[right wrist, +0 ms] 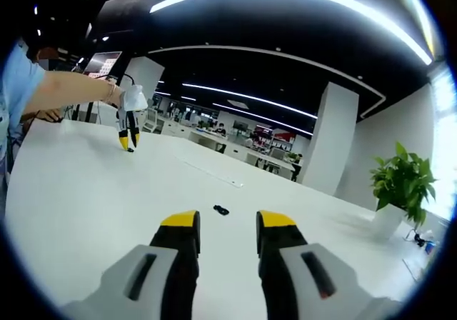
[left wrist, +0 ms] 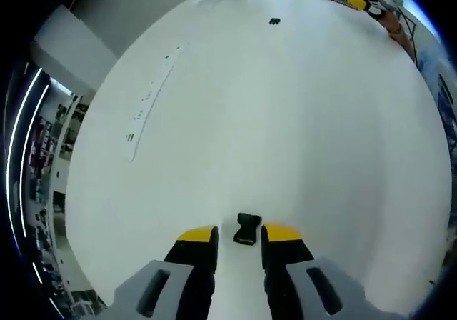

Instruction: Snap the two parts of the plastic buckle together until the buckle closes and remains connected.

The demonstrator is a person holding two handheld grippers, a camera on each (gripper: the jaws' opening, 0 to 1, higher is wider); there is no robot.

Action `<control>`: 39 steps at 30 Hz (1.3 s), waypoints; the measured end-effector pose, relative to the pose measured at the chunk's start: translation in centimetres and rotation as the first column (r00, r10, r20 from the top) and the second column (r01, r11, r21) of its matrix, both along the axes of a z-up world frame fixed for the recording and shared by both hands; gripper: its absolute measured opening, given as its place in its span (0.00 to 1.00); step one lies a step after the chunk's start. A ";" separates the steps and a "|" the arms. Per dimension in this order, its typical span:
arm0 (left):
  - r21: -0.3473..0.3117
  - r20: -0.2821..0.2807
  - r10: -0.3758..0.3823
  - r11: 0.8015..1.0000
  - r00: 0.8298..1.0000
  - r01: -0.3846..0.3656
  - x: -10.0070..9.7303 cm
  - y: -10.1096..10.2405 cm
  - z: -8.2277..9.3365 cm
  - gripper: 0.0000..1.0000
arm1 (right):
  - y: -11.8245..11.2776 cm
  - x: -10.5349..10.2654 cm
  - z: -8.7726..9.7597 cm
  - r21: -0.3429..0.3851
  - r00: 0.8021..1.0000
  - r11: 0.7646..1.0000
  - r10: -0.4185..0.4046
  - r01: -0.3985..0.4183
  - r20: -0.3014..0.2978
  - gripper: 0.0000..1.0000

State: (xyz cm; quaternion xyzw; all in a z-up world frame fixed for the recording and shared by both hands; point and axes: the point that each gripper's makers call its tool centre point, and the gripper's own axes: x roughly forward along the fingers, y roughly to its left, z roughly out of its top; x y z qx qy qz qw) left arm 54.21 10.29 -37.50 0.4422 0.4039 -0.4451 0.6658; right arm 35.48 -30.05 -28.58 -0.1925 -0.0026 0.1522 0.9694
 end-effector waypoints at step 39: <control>-0.200 -0.229 0.280 0.924 0.932 -0.326 -0.4 -0.5 -0.6 0.10 | 0.0 0.3 -0.6 -0.014 0.999 1.000 0.010 -0.011 -0.031 0.30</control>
